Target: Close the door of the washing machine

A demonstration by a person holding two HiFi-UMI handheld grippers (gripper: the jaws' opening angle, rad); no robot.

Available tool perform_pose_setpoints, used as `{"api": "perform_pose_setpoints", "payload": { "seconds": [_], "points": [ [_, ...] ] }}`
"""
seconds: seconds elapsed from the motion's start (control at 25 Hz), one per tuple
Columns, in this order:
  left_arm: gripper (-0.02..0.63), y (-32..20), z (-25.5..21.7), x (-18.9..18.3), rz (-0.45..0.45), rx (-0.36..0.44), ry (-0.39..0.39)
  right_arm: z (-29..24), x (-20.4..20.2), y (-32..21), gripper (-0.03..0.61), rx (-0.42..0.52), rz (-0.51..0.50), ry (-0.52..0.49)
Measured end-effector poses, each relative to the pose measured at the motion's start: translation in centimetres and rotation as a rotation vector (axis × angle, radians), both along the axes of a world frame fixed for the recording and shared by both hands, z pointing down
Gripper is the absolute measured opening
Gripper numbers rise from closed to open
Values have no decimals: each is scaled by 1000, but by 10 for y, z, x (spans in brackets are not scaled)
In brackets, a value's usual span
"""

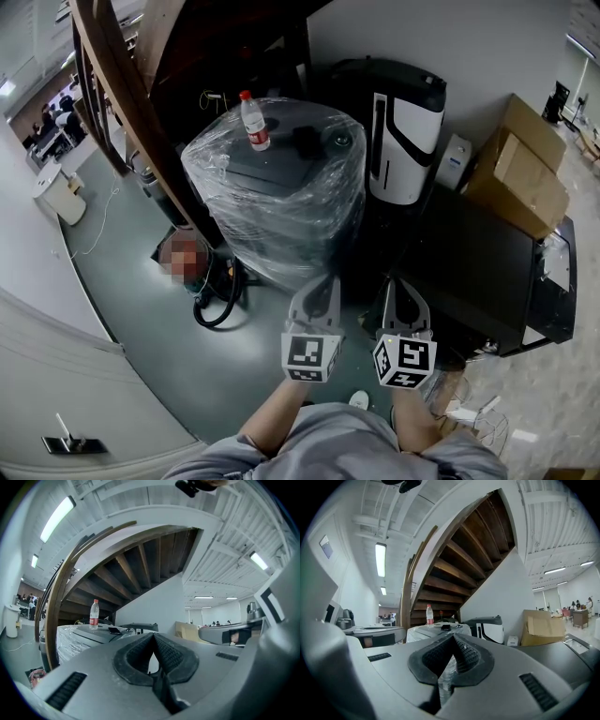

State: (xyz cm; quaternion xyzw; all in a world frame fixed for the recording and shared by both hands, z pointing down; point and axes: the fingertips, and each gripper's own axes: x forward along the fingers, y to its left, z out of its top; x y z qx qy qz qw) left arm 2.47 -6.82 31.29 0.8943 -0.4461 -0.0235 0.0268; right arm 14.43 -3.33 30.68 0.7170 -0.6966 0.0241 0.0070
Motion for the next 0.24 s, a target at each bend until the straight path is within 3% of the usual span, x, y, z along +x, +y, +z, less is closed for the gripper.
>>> {"api": "perform_pose_setpoints", "payload": {
  "seconds": [0.24],
  "points": [
    [2,0,-1,0,-4,-1,3,0,0,0,-1,-2,0,-3]
  ]
}}
